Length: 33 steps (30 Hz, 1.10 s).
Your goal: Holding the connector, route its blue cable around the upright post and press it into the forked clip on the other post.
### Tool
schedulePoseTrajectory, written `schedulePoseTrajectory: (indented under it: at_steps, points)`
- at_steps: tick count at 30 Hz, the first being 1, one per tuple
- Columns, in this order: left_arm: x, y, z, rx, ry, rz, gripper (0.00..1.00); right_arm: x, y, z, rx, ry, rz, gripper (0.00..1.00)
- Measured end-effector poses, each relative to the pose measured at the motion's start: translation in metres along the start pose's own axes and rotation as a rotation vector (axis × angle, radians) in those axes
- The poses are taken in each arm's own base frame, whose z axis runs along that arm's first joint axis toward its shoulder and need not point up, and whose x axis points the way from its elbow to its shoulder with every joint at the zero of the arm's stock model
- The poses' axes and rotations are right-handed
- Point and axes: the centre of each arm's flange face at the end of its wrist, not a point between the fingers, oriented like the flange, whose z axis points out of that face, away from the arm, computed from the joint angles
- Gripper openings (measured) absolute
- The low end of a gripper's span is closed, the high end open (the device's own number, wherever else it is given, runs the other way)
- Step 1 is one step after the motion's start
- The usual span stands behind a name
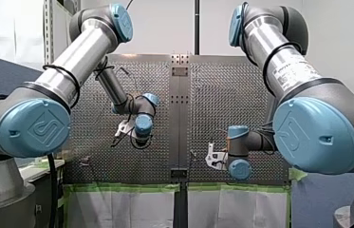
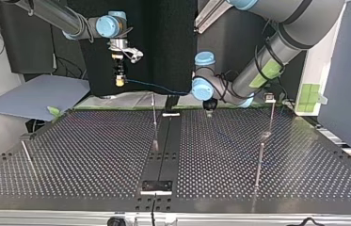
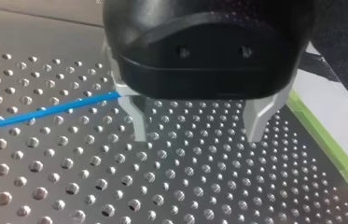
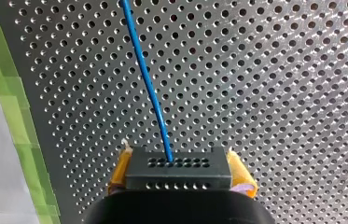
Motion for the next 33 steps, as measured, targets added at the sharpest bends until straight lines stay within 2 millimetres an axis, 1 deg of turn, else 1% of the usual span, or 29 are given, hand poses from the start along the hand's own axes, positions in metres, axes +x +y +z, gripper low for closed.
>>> schedulePoseTrajectory:
  at_steps: [4,8,17,21,25,28,33]
  points:
    - [0.004,-0.002,0.002,0.001,0.005,-0.002,0.98,0.0,0.0,0.0,0.0,0.002,0.0,0.0]
    - [0.015,-0.007,0.005,-0.001,0.027,0.01,0.98,0.0,-0.001,0.0,0.0,0.004,0.001,0.0]
    - [0.05,-0.027,0.012,0.017,0.072,0.039,0.98,0.0,-0.001,0.0,0.001,0.005,0.002,0.0]
    - [0.069,-0.039,0.016,0.038,0.085,0.049,0.98,0.0,-0.001,0.0,0.001,0.006,0.003,0.0]
    - [0.082,-0.049,0.018,0.057,0.092,0.053,0.98,0.0,-0.001,0.0,0.001,0.006,0.003,0.0]
    - [0.085,-0.055,0.017,0.079,0.083,0.042,0.98,0.001,-0.001,0.0,0.002,0.007,0.003,0.0]
    - [0.082,-0.067,0.015,0.124,0.053,0.0,0.98,0.001,0.0,0.001,0.004,0.008,0.004,0.0]
